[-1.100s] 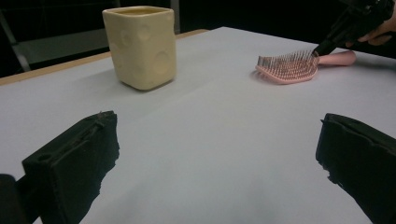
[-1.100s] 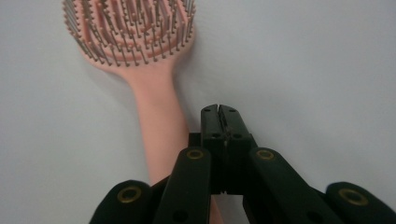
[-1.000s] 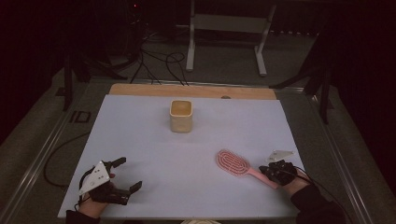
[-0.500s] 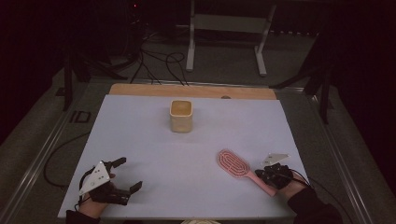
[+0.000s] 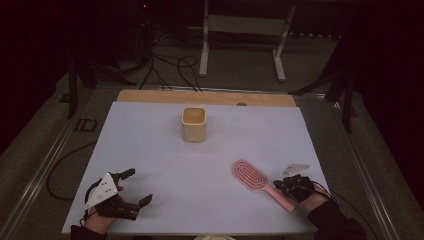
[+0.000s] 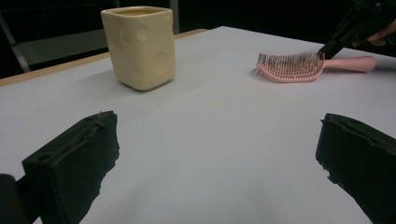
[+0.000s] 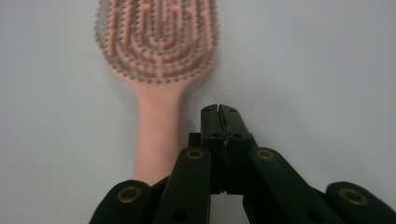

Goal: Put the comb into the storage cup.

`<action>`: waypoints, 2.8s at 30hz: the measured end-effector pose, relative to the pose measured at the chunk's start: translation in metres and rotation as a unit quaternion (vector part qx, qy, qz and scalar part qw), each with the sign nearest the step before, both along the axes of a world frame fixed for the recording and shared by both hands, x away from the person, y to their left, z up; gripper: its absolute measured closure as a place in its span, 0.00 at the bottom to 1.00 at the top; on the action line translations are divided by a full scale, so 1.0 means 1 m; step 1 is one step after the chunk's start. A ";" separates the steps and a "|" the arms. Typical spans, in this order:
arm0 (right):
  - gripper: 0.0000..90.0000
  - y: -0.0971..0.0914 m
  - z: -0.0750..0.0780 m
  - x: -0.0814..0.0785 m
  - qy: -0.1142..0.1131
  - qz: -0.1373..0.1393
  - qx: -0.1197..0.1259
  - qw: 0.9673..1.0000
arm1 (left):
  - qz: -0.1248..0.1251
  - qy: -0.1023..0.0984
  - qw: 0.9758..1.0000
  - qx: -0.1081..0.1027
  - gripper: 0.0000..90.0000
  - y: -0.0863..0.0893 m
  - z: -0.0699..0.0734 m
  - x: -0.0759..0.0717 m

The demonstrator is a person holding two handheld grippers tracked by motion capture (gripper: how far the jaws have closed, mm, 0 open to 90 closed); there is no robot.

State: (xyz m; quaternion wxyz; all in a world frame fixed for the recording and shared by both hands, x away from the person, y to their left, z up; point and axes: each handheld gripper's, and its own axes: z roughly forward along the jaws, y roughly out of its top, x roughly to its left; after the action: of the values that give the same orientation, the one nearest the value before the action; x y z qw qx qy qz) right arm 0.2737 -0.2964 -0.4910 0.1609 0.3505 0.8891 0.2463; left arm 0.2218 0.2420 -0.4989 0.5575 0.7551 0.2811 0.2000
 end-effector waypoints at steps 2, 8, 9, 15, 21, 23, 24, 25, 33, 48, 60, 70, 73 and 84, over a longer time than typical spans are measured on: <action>1.00 -0.002 0.003 0.001 -0.004 -0.005 0.001 1.000 | -0.001 0.000 1.000 0.000 0.00 0.000 0.000 0.000; 1.00 -0.006 0.011 0.001 -0.013 -0.027 0.004 1.000 | -0.001 0.001 1.000 0.000 0.00 0.000 0.000 0.000; 1.00 -0.007 0.013 0.002 -0.014 -0.031 0.005 0.999 | -0.001 0.001 1.000 0.000 0.00 0.000 0.000 0.000; 1.00 -0.009 0.028 0.003 -0.019 -0.045 0.009 0.999 | -0.001 0.001 1.000 0.000 0.00 0.000 0.000 0.000; 0.95 -0.003 0.042 -0.001 -0.016 -0.032 0.014 0.999 | 0.000 0.001 1.000 -0.001 0.00 0.000 0.000 0.000; 0.92 0.001 0.046 -0.002 -0.015 -0.024 0.013 1.000 | 0.000 0.001 1.000 -0.002 0.00 0.000 0.000 0.000; 0.92 0.002 0.047 -0.002 -0.014 -0.020 0.010 1.000 | 0.000 0.001 1.000 -0.002 0.00 0.000 0.000 0.000; 0.90 0.004 0.048 -0.003 -0.012 -0.018 0.009 1.000 | 0.000 0.001 1.000 -0.002 0.00 0.000 0.000 0.000; 0.66 0.016 0.052 -0.004 0.010 0.013 -0.002 1.000 | 0.000 0.000 1.000 -0.002 0.00 0.000 0.000 0.000; 0.10 0.030 0.042 0.004 0.063 0.030 -0.032 0.997 | -0.001 0.001 1.000 -0.004 0.00 0.001 0.000 0.000; 0.14 0.033 0.035 0.011 0.101 0.019 -0.039 0.994 | -0.001 0.002 1.000 -0.003 0.00 0.000 0.000 0.000; 0.14 0.039 0.026 0.016 0.127 0.030 -0.064 0.989 | -0.003 0.002 1.000 -0.003 0.00 0.000 0.000 0.000; 0.11 0.041 0.024 0.017 0.128 0.030 -0.068 0.989 | -0.003 0.002 1.000 -0.003 0.00 0.000 0.000 0.000; 0.20 0.046 0.021 0.019 0.147 0.017 -0.066 0.987 | -0.004 0.003 1.000 -0.004 0.00 0.000 0.000 0.001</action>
State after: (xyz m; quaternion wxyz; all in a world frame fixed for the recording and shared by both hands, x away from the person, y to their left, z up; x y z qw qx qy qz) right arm 0.2927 -0.2506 -0.4696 0.0467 0.3567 0.9231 0.1358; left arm 0.2223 0.2424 -0.4990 0.5602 0.7546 0.2811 0.1944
